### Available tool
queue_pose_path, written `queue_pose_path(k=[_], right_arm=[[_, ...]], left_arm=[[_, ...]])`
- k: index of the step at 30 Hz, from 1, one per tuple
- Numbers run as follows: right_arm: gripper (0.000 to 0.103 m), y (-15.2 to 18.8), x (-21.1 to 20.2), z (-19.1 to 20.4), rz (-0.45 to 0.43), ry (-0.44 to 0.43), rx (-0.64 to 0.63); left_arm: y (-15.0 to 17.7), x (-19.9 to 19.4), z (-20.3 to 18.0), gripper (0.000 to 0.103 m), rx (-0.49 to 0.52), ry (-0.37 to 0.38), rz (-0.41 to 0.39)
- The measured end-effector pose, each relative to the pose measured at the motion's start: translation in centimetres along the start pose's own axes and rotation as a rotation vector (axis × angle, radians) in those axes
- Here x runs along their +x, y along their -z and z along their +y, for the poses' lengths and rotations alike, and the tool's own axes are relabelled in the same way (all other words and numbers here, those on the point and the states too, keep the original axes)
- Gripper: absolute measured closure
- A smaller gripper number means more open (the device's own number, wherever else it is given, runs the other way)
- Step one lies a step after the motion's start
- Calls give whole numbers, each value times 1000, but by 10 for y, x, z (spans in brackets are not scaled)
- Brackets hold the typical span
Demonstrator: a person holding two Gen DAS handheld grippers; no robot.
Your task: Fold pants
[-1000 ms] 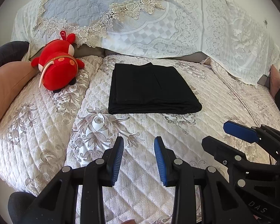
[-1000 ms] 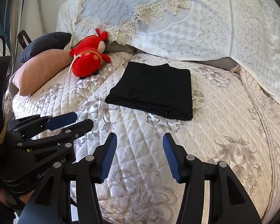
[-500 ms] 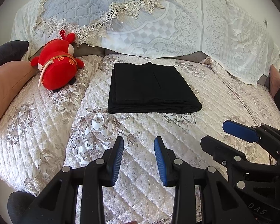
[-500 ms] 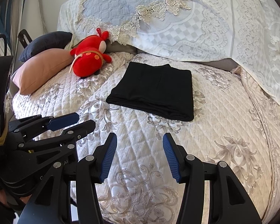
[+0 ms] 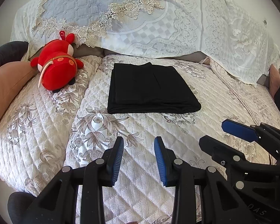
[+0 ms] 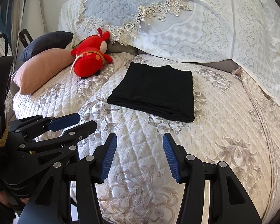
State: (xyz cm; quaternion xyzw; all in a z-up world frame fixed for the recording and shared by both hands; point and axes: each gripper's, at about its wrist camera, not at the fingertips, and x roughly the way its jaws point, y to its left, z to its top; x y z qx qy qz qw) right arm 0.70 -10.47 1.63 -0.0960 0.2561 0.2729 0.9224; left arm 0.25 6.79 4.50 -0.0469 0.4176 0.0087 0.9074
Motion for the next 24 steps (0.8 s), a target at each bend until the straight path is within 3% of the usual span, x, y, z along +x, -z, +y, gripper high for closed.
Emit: queue_pose_path(k=[24], right_arm=[[51,-1,-1,0,0,-3,-2]], left_arm=[[1,-1,-2,67,-1,4,2]])
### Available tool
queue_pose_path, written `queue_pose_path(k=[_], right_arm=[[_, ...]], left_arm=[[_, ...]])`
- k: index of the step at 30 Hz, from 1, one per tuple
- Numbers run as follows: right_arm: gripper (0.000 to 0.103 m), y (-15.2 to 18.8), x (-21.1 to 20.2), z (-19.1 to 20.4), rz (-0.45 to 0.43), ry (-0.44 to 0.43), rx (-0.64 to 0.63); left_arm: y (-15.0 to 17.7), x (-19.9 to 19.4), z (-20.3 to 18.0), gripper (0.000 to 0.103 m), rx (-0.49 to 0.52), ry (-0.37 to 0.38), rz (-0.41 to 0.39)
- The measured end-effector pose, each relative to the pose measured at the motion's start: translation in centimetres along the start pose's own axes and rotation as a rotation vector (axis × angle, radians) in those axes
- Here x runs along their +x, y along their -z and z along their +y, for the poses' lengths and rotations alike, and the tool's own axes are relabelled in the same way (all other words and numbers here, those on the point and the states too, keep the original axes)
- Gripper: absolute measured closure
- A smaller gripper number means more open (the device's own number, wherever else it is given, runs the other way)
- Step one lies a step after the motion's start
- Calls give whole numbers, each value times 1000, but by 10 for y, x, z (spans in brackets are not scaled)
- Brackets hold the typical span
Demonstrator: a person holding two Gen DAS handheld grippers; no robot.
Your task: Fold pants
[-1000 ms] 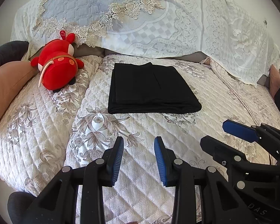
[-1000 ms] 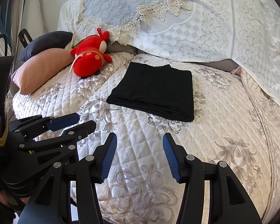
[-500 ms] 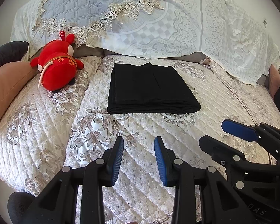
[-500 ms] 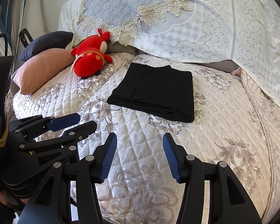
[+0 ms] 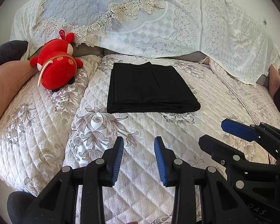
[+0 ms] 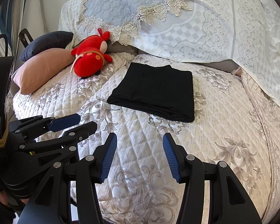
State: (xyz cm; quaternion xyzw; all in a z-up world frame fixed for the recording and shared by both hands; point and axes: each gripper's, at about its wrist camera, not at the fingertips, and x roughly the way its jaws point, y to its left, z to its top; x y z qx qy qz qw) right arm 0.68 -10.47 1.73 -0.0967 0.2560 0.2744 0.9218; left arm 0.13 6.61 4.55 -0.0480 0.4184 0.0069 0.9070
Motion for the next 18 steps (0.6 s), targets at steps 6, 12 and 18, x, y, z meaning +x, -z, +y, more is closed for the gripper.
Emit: queue_pose_path(k=[6,12,18], right_arm=[[51,0,0,0,-1,1,0],[51,-1,0,0,-1,0,0],[51,-1,0,0,-2,0,-2]], left_arm=[[0,0,0,67,0,0,0],[0,0,0,67,2,0,-1],[-1,0,0,67,3,-2,-1]])
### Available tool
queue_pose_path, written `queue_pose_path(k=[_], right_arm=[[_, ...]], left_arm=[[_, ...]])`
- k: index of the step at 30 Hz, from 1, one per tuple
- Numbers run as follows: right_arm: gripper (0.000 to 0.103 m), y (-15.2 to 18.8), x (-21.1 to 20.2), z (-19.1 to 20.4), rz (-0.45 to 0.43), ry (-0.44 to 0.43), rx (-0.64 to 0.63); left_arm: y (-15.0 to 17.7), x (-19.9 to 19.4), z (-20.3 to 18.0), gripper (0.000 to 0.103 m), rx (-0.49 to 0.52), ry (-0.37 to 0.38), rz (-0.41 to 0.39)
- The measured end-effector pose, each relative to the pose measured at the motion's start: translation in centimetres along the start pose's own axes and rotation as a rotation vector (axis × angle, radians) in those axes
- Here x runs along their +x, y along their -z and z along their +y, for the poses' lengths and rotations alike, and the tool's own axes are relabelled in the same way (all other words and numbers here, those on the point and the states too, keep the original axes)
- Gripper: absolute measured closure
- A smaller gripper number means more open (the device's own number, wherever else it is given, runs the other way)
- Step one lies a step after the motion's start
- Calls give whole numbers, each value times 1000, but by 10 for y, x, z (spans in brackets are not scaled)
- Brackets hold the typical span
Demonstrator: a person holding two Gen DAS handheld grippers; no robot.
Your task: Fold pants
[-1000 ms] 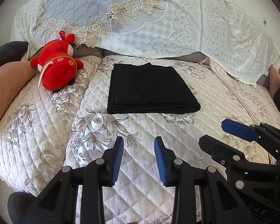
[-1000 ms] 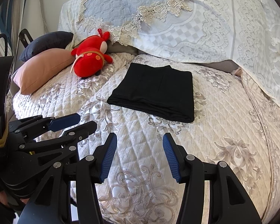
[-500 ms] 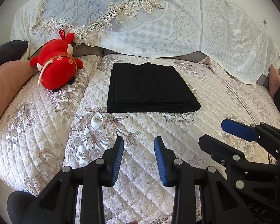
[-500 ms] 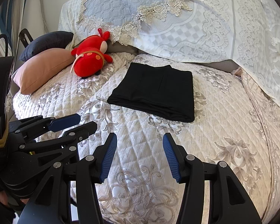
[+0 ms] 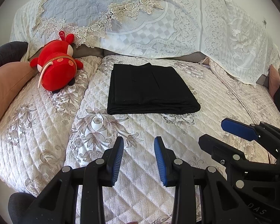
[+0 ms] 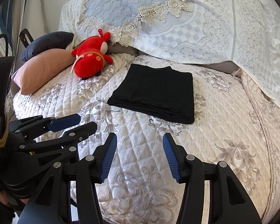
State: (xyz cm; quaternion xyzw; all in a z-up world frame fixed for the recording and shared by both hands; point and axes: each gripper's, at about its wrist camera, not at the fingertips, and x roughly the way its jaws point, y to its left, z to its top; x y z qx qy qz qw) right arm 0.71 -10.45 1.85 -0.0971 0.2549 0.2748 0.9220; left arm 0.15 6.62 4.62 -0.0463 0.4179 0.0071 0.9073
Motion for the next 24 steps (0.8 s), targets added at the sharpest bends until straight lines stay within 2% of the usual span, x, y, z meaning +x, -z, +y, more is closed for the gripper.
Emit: queue_pose_path(k=[24], right_arm=[[51,0,-1,-3,1,-2,1]], left_arm=[[3,1,-1,67,-1,3,8]])
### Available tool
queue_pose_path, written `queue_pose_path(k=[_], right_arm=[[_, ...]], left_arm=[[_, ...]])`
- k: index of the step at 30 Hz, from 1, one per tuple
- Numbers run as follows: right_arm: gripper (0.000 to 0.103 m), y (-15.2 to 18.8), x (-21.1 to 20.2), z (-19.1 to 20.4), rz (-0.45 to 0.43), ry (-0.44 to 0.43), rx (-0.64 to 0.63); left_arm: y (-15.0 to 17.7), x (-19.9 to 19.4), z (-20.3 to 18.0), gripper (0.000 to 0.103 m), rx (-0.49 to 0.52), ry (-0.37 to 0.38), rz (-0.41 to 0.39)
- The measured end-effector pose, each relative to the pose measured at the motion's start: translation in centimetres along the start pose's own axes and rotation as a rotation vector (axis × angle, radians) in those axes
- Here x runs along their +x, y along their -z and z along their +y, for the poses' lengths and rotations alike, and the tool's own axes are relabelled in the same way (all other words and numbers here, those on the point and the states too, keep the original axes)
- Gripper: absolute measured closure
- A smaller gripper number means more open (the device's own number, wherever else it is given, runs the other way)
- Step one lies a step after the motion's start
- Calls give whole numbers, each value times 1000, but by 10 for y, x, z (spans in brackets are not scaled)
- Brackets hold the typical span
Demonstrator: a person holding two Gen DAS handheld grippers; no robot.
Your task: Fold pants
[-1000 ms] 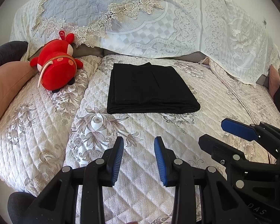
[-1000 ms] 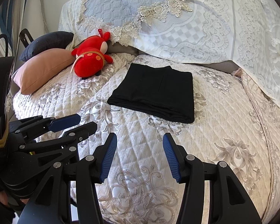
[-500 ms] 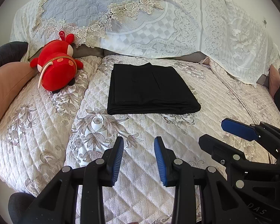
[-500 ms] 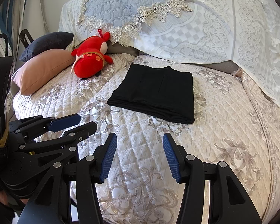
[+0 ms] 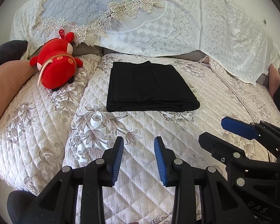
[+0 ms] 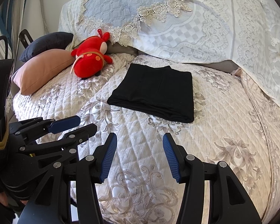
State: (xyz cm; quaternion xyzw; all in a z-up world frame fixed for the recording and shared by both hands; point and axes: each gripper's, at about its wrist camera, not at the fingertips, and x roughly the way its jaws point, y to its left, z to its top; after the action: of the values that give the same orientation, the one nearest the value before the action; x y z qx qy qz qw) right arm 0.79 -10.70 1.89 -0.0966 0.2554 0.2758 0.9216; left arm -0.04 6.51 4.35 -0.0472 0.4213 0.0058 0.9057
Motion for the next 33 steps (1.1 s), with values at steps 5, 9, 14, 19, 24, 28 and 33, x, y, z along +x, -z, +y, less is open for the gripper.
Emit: queue_pose_path(k=[5,9,14,19,24,28,33], right_arm=[[51,1,0,1,-2,0,1],[51,1,0,1,0,1,1],[51,2,1,1,0,0,2],[51,2,1,1,-1,0,3],[51,2,1,1,0,-1,3],[51,3,1,1,0,0,3],[51,3,1,1,-1,0,2]], left_arm=[[0,0,0,67,0,-1,-1],[0,0,0,67,1,-1,0],[0,0,-1,67,2,-1,2],[0,1,-1,67,1,-1,2],[0,1,-1,67,1,-1,2],[0,1,-1,67,2,-1,2],[0,0,-1,67,2,-2,2]])
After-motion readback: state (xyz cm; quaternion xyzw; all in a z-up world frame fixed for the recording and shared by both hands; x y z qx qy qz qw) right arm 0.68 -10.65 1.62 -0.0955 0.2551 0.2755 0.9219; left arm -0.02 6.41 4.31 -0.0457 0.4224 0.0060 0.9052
